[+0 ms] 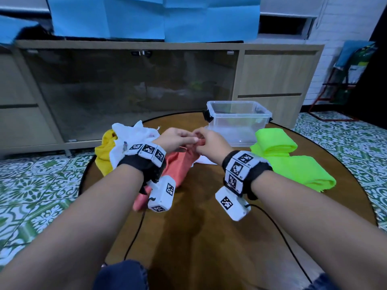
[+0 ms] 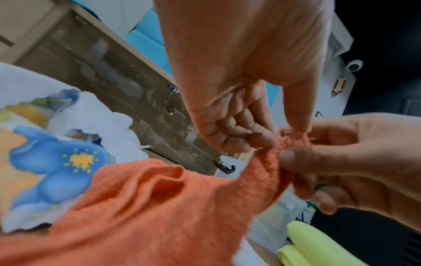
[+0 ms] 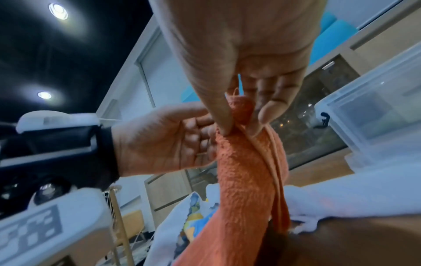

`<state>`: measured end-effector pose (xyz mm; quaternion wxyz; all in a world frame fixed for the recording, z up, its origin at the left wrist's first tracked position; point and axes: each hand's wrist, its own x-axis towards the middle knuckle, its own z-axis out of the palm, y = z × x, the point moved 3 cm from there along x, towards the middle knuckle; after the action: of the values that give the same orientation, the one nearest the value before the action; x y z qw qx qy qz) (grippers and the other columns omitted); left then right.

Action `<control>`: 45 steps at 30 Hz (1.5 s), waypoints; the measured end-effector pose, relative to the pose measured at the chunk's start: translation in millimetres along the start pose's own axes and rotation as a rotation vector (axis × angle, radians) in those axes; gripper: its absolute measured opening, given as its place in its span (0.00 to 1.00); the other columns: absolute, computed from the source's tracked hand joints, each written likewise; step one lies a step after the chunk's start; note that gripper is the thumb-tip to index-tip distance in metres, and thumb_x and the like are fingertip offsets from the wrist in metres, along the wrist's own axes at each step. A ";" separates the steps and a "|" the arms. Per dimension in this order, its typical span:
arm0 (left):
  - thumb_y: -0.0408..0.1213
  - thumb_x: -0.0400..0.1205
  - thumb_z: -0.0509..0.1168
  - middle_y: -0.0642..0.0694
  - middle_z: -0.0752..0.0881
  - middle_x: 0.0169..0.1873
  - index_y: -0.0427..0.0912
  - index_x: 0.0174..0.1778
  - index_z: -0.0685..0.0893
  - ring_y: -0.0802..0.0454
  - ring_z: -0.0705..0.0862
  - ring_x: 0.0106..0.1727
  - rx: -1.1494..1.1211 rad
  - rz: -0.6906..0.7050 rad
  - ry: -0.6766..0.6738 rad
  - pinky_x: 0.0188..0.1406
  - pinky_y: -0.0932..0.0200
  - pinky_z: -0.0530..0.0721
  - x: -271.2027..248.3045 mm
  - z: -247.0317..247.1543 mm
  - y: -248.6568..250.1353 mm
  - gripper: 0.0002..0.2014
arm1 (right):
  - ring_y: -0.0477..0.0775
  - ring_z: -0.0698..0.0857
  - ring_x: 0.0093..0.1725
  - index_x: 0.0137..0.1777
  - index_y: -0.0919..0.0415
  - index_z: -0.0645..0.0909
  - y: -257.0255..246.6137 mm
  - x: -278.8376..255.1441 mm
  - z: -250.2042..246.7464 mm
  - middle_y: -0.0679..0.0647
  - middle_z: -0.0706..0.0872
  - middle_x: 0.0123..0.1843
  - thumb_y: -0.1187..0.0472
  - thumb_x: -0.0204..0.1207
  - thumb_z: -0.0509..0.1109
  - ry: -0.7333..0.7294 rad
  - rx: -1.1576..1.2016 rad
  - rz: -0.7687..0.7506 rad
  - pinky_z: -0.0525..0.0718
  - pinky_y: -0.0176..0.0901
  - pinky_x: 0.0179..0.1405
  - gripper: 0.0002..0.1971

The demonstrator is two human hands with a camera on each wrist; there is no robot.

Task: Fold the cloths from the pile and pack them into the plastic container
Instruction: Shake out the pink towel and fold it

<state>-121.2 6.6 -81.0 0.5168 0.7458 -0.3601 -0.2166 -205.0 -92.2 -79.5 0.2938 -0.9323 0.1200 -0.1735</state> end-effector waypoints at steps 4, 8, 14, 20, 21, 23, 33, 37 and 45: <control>0.36 0.81 0.66 0.49 0.83 0.52 0.44 0.63 0.81 0.55 0.80 0.53 0.065 -0.037 -0.004 0.47 0.63 0.78 3.9 -6.6 -8.9 0.14 | 0.54 0.83 0.35 0.49 0.66 0.79 20.0 3.4 -11.1 0.58 0.80 0.40 0.69 0.73 0.72 0.073 0.222 0.116 0.87 0.44 0.37 0.06; 0.38 0.81 0.66 0.48 0.84 0.49 0.45 0.65 0.78 0.54 0.83 0.48 0.115 -0.163 -0.209 0.44 0.66 0.82 3.0 9.7 -14.1 0.16 | 0.41 0.82 0.19 0.35 0.60 0.72 40.3 5.9 -11.8 0.58 0.79 0.32 0.77 0.74 0.69 0.045 0.454 0.172 0.85 0.34 0.30 0.14; 0.38 0.83 0.64 0.49 0.82 0.44 0.44 0.51 0.81 0.54 0.80 0.50 0.108 -0.209 -0.197 0.50 0.60 0.79 7.6 27.6 -9.1 0.05 | 0.47 0.83 0.27 0.36 0.57 0.76 44.9 -0.5 -13.3 0.55 0.81 0.36 0.76 0.77 0.65 -0.007 0.468 0.087 0.86 0.35 0.33 0.14; 0.33 0.85 0.55 0.48 0.77 0.38 0.47 0.44 0.78 0.55 0.76 0.38 -0.092 -0.254 -0.257 0.39 0.63 0.74 1.6 36.6 -5.5 0.09 | 0.50 0.83 0.37 0.36 0.59 0.79 41.4 -2.7 -17.9 0.54 0.81 0.39 0.78 0.77 0.63 -0.075 0.541 0.019 0.87 0.41 0.47 0.15; 0.35 0.85 0.58 0.49 0.78 0.39 0.47 0.47 0.79 0.56 0.76 0.39 -0.023 -0.242 -0.244 0.40 0.63 0.75 1.4 35.1 -5.7 0.06 | 0.51 0.83 0.39 0.36 0.60 0.80 42.5 -3.3 -18.4 0.56 0.82 0.40 0.79 0.77 0.62 -0.085 0.552 0.041 0.86 0.45 0.50 0.15; 0.39 0.82 0.64 0.49 0.80 0.42 0.45 0.51 0.81 0.56 0.78 0.41 0.102 -0.214 -0.215 0.42 0.64 0.77 1.8 33.0 -7.0 0.04 | 0.53 0.83 0.39 0.35 0.62 0.79 46.2 -4.8 -20.2 0.58 0.83 0.39 0.79 0.77 0.60 -0.097 0.581 0.132 0.86 0.47 0.51 0.15; 0.35 0.78 0.69 0.48 0.79 0.30 0.43 0.37 0.76 0.57 0.77 0.28 0.180 -0.073 0.102 0.17 0.74 0.76 11.7 49.4 -6.8 0.08 | 0.50 0.76 0.23 0.35 0.62 0.76 61.9 -9.1 -33.1 0.54 0.80 0.29 0.63 0.78 0.67 0.018 0.322 0.193 0.75 0.37 0.24 0.09; 0.29 0.79 0.66 0.49 0.82 0.25 0.41 0.37 0.78 0.57 0.80 0.25 0.009 -0.055 0.017 0.22 0.72 0.79 10.9 61.2 -2.9 0.07 | 0.50 0.83 0.31 0.44 0.66 0.80 57.3 -12.5 -25.7 0.59 0.84 0.38 0.58 0.79 0.68 -0.115 0.533 0.238 0.84 0.36 0.27 0.10; 0.24 0.83 0.55 0.44 0.78 0.28 0.41 0.36 0.75 0.57 0.76 0.24 -0.176 -0.134 -0.004 0.20 0.69 0.75 10.8 78.6 5.1 0.12 | 0.49 0.85 0.33 0.51 0.69 0.81 65.6 -13.6 -25.1 0.59 0.83 0.37 0.76 0.77 0.64 -0.126 0.697 0.249 0.86 0.33 0.38 0.07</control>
<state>-170.5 -51.0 -104.9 0.5642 0.7195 -0.2898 -0.2830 -235.2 -152.9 -102.3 0.6194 -0.7633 0.1480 -0.1090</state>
